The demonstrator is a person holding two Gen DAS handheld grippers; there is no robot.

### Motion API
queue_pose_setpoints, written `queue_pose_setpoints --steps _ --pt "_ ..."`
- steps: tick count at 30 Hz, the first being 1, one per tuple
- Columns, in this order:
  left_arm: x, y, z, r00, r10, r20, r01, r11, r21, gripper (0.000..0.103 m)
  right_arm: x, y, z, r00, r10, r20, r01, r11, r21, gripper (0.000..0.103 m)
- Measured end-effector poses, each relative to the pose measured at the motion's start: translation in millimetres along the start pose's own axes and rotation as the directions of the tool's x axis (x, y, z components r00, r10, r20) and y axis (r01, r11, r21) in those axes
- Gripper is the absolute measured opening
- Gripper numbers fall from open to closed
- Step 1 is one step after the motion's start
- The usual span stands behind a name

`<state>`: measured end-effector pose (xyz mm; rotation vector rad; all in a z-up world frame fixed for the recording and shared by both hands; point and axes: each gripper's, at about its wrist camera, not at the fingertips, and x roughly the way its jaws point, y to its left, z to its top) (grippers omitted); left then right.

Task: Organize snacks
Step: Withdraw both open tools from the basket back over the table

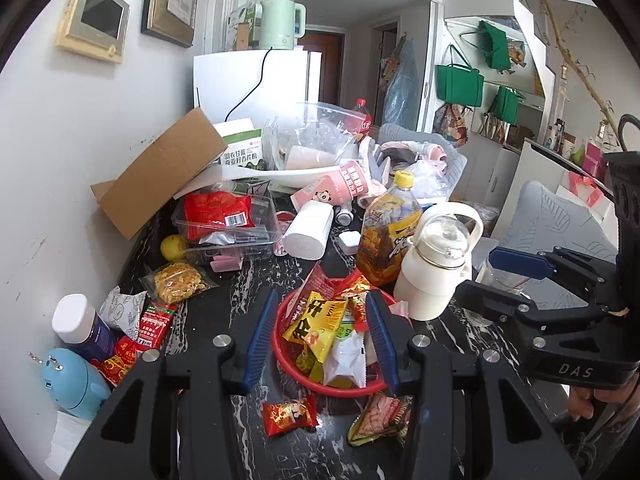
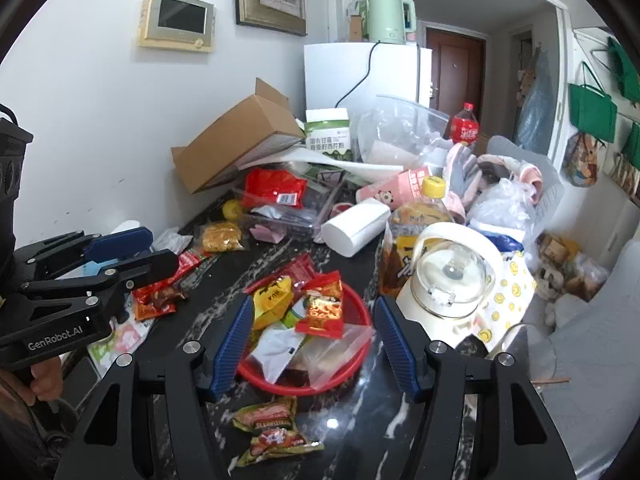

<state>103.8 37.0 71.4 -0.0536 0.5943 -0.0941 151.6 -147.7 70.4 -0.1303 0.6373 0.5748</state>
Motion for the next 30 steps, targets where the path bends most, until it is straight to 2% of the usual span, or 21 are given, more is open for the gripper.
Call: queue_pose_setpoints --steps 7,8,9,11,17,19,30 --pt "-27.0 -15.3 -7.3 1.000 -0.017 0.024 0.016 1.000 0.024 0.047 -40.4 8.6 -9.2 0.998 -0.021 0.055 0.021 1.000 -0.004 0.078" --pt "-29.5 -17.3 -8.5 1.000 -0.016 0.024 0.016 1.000 0.026 0.059 -45.4 9.5 -11.5 0.998 -0.021 0.059 0.021 1.000 -0.001 0.079" --pt "-32.9 -18.8 -10.5 0.999 -0.013 0.030 0.012 1.000 0.026 0.074 -50.0 10.2 -13.8 0.998 -0.023 0.064 0.023 1.000 0.001 0.079" --pt "-41.9 -21.7 -14.3 0.998 -0.002 0.062 0.000 1.000 0.030 0.085 -57.0 11.4 -18.3 0.997 -0.029 0.070 0.029 1.000 0.003 0.079" --pt "-61.3 -30.4 -24.9 0.997 -0.013 0.075 0.009 0.998 0.054 0.086 -73.8 15.2 -32.9 0.996 -0.050 0.075 0.049 0.999 0.025 0.084" --pt "-66.4 -32.0 -29.1 0.997 -0.019 0.076 0.014 0.998 0.059 0.086 -79.9 16.2 -38.9 0.995 -0.055 0.078 0.053 0.998 0.032 0.089" --pt "-78.5 -35.5 -55.9 0.998 -0.053 0.042 0.050 0.996 0.070 0.086 -96.8 27.2 -71.5 0.996 -0.060 0.069 0.055 0.996 0.075 0.092"
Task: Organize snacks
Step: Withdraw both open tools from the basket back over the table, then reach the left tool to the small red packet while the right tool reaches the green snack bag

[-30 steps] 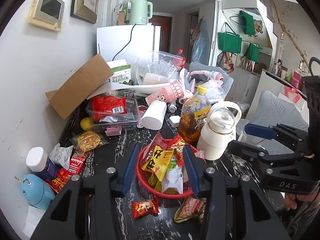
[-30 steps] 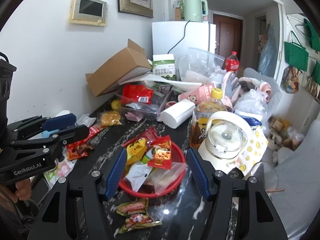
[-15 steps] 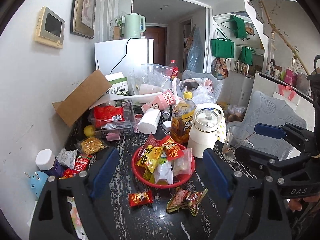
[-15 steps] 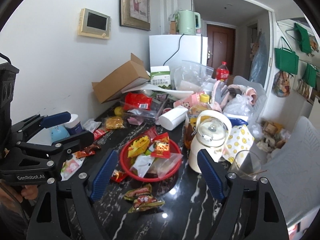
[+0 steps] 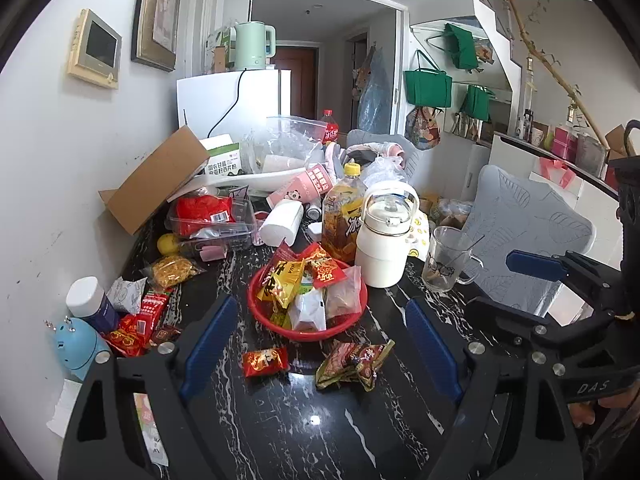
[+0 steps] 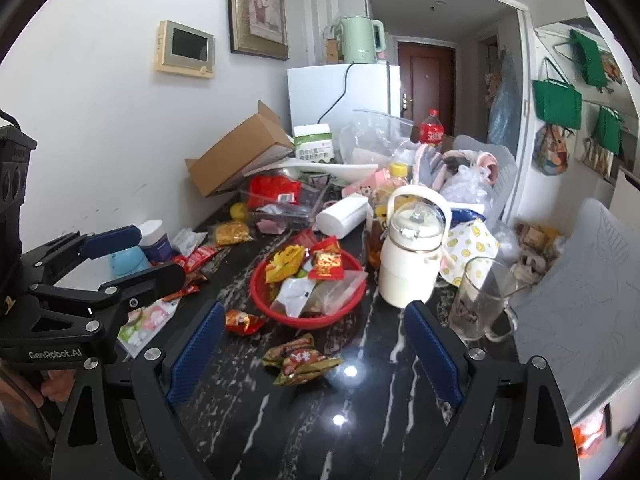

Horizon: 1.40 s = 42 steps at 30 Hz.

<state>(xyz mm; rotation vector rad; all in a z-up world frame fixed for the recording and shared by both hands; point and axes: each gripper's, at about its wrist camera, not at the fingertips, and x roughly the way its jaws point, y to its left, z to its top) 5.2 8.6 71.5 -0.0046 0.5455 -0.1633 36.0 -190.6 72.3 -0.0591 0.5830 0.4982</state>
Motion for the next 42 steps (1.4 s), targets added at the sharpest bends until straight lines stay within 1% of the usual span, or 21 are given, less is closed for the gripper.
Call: queue_pose_setpoints --steps 3,9,12,17,19,23,27,33,42 --pt "-1.1 0.1 -10.9 1.000 -0.004 -0.021 0.004 1.000 -0.008 0.086 -3.4 1.0 -9.9 1.000 -0.009 -0.003 0.009 1.000 0.015 0.092" --pt "4.7 3.5 -38.3 0.995 -0.054 -0.088 0.049 0.997 -0.056 0.086 0.1 3.2 -34.1 0.999 0.006 -0.042 -0.003 0.998 0.068 0.091" --pt "7.9 3.5 -54.4 0.991 -0.058 -0.120 0.051 0.996 -0.067 0.086 4.9 4.1 -51.4 0.997 0.013 -0.076 -0.006 0.995 0.097 0.091" --pt "14.4 4.2 -76.5 0.986 -0.036 -0.164 0.026 0.998 -0.058 0.086 15.8 -0.3 -77.3 0.990 0.021 -0.139 -0.003 0.991 0.131 0.091" --pt "18.3 5.4 -84.2 0.982 -0.042 -0.186 0.031 0.997 -0.064 0.086 20.7 -2.6 -85.2 0.987 0.026 -0.160 -0.003 0.989 0.145 0.091" --pt "22.1 8.4 -93.8 0.978 -0.053 -0.201 0.036 0.996 -0.085 0.086 29.2 -2.8 -96.8 0.981 0.046 -0.187 -0.015 0.986 0.165 0.091" --pt "28.4 13.1 -103.2 0.974 -0.040 -0.222 0.017 0.994 -0.107 0.086 40.7 1.7 -103.2 0.974 0.066 -0.214 -0.030 0.986 0.167 0.091" --pt "39.1 29.1 -112.0 0.967 -0.043 -0.252 0.000 0.986 -0.169 0.086 56.7 4.8 -104.7 0.967 0.079 -0.240 -0.040 0.986 0.162 0.092" --pt "62.2 47.3 -104.8 0.964 -0.013 -0.265 -0.038 0.982 -0.187 0.086 86.6 5.2 -89.3 0.960 0.087 -0.265 -0.053 0.990 0.131 0.091"
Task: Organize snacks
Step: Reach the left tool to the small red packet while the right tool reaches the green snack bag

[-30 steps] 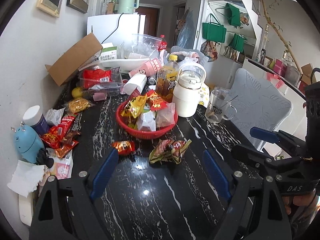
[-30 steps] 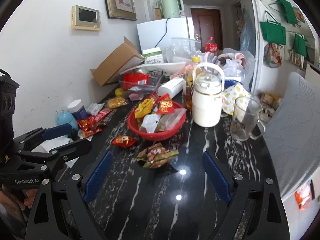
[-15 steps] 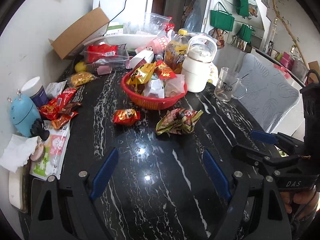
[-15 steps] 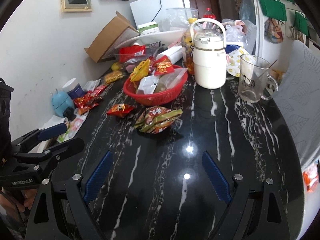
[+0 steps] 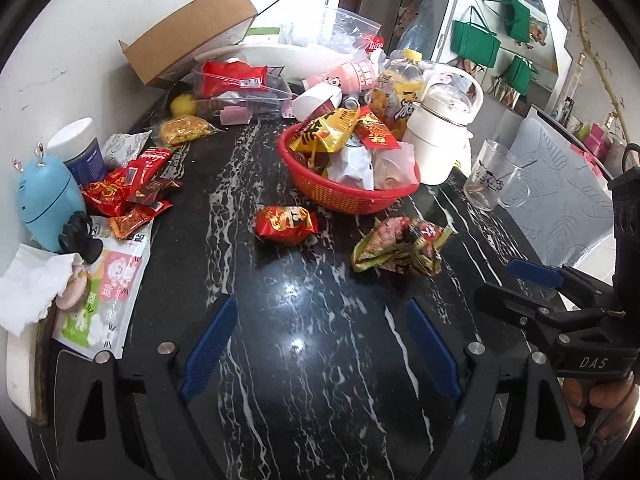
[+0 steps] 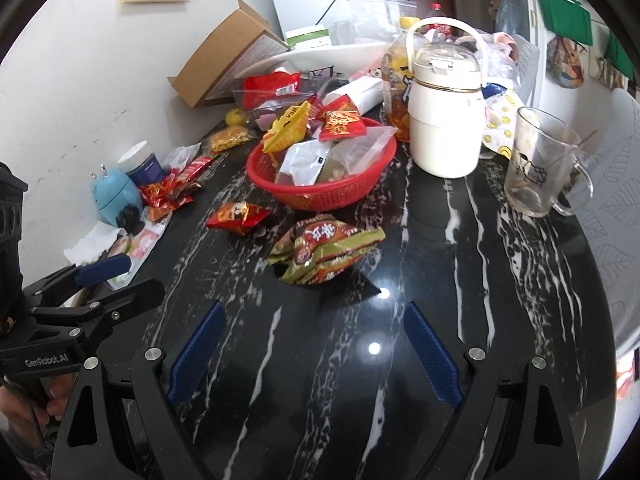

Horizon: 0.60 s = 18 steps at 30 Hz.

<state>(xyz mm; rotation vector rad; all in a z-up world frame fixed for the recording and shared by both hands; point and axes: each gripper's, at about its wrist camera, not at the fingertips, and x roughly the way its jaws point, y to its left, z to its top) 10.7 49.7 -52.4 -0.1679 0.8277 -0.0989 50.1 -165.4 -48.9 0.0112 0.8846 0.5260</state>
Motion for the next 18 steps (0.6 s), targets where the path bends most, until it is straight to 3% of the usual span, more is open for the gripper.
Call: queue_pose_setpoints --steps 18 --pt "65.4 18.3 51.2 0.999 0.022 -0.037 -0.022 1.000 -0.001 0.086 64.1 -2.4 57.8 0.997 0.000 -0.075 -0.011 0.991 -0.137 0.091"
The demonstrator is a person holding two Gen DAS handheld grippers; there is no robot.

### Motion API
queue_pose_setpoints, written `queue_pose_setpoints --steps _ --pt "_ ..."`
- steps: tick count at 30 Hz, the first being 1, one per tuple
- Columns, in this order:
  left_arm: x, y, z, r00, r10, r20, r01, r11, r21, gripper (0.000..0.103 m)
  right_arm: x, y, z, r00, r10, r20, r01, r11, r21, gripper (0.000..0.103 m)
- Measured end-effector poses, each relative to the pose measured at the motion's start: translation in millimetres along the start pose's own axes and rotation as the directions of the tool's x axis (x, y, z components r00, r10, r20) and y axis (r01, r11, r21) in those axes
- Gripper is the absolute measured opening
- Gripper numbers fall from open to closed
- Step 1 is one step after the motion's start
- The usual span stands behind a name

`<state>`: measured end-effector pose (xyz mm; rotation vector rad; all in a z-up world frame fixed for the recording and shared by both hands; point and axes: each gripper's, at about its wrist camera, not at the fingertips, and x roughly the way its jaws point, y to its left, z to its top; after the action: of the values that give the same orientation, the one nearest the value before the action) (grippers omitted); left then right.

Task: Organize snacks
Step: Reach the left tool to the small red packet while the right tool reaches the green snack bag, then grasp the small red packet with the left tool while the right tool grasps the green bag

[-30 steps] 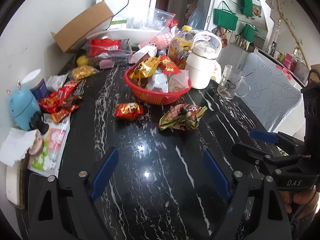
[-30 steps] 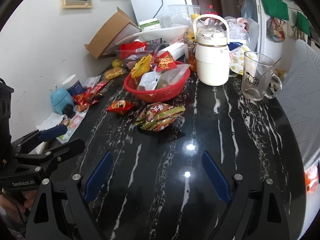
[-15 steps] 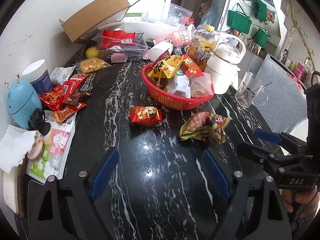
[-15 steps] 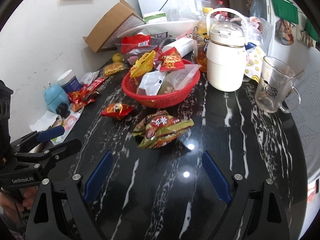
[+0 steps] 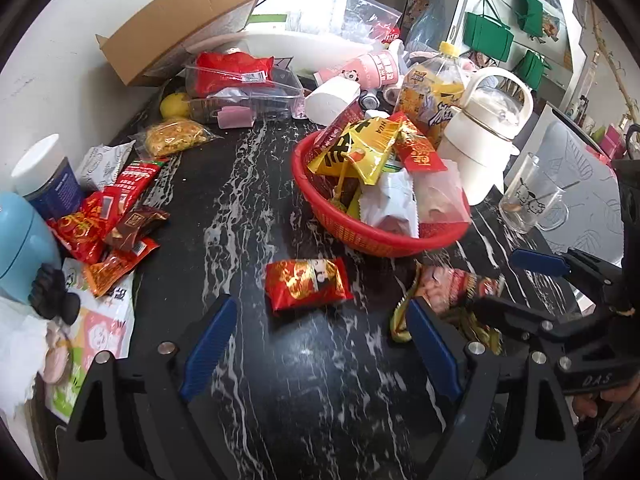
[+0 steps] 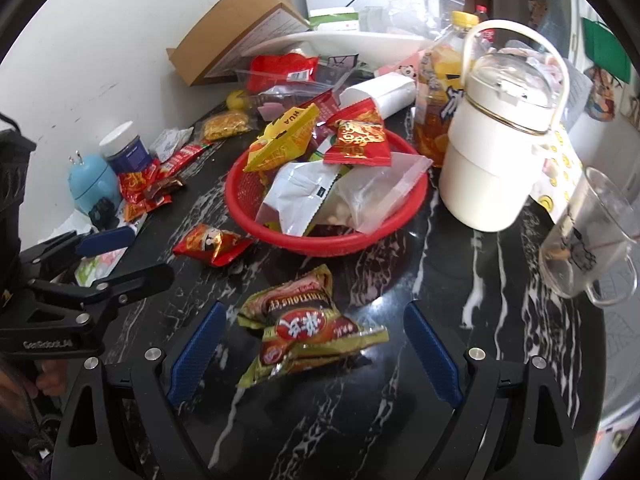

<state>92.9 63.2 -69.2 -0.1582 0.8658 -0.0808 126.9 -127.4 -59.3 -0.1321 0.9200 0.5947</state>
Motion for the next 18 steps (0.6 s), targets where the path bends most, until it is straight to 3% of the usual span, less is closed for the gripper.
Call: queue_pose_setpoints --steps 11,18 --pt "36.1 1.3 24.9 1.000 0.002 -0.003 -0.002 1.000 0.029 0.086 32.8 -2.7 7.6 0.997 0.049 -0.067 -0.050 0.999 -0.019 0.090" --pt "61.2 2.4 23.9 0.999 -0.008 -0.041 0.009 0.999 0.037 0.086 39.2 -11.3 3.4 0.993 0.063 -0.095 -0.060 0.998 0.026 0.075"
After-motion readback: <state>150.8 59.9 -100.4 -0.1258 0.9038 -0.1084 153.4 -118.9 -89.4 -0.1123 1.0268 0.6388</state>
